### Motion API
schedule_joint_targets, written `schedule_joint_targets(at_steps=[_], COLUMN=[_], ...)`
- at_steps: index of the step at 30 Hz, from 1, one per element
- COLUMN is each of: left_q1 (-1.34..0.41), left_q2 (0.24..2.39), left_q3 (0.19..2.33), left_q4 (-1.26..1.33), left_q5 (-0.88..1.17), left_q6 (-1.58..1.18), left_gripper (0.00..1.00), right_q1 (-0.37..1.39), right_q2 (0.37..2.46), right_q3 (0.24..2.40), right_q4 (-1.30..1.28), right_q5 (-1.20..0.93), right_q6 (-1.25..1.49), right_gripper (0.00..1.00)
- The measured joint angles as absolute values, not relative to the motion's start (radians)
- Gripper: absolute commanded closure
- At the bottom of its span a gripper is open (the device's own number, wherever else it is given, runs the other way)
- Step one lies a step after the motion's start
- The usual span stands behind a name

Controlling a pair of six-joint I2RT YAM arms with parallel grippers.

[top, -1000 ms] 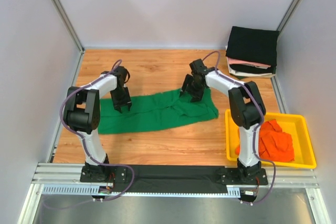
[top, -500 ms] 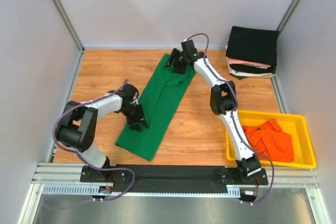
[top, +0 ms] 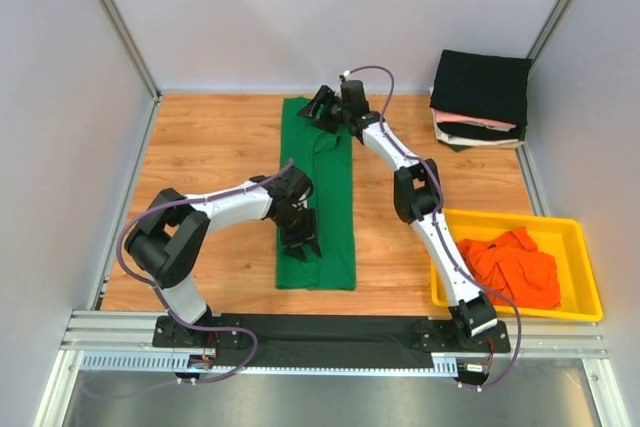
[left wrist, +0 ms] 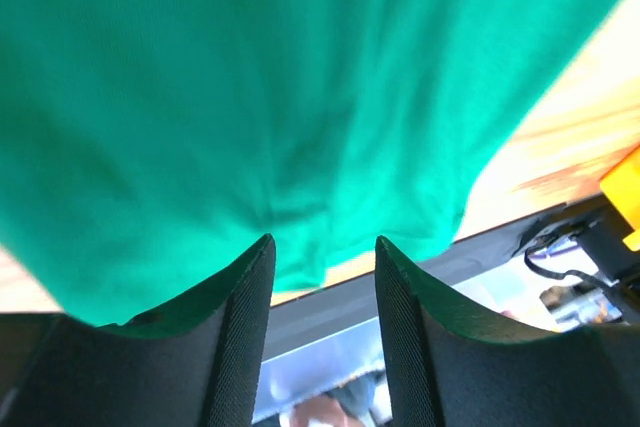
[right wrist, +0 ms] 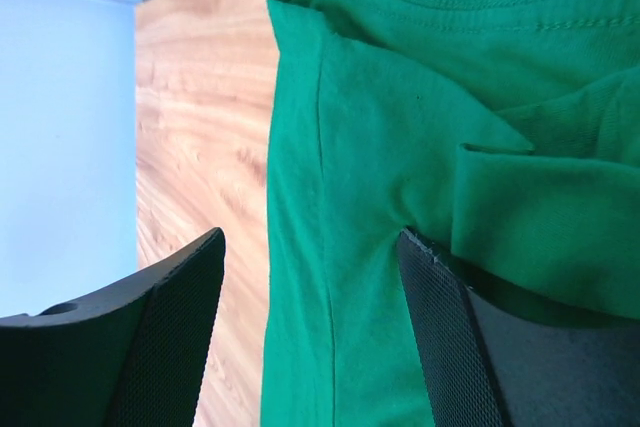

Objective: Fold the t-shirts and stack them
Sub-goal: Fold the tshirt

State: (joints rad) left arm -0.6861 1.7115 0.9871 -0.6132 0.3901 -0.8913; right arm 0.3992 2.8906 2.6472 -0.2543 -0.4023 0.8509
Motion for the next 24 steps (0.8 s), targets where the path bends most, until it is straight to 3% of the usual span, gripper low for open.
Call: schedule_joint_targets(at_steps=[6,9,11,12,15,19,24], left_q1=[-0.707,-0.717,-0.719,-0.719,-0.719,-0.719,-0.717], left_q2=[1.565,1.433,1.358,1.329,1.235,1.111,0.963], left_q3=[1.044,1.041,1.039,1.036,1.016,0.956,0.848], left_q4=[-0.749,-0.798,-0.825,-0.834,-0.859,-0.878,-0.871], left_q5=[0.269,0.207,0.161,0.14,0.078,0.037,0.009], left_q6=[-0.883,-0.876,-0.867,-0.863,-0.845,-0.821,-0.806], left_gripper=[0.47,0.47,0.47,0.47,0.47,0.45,0.45], right_q1=[0.377,0.374,0.374,0.375,0.381,0.402,0.527], right_q2=[2.893,2.866,2.786,2.729,2.502,2.051,1.534], right_q3=[2.611,2.566,2.459,2.39,2.17,1.783,1.357], right_q4=[-0.134,-0.106,-0.105,-0.119,-0.192,-0.259,-0.34], right_q5=[-0.41,-0.44,-0.456,-0.458,-0.43,-0.344,-0.144], right_q6=[0.867,0.862,0.847,0.835,0.787,0.731,0.704], right_gripper=[0.2,0.12,0.0,0.0,0.0,0.0,0.01])
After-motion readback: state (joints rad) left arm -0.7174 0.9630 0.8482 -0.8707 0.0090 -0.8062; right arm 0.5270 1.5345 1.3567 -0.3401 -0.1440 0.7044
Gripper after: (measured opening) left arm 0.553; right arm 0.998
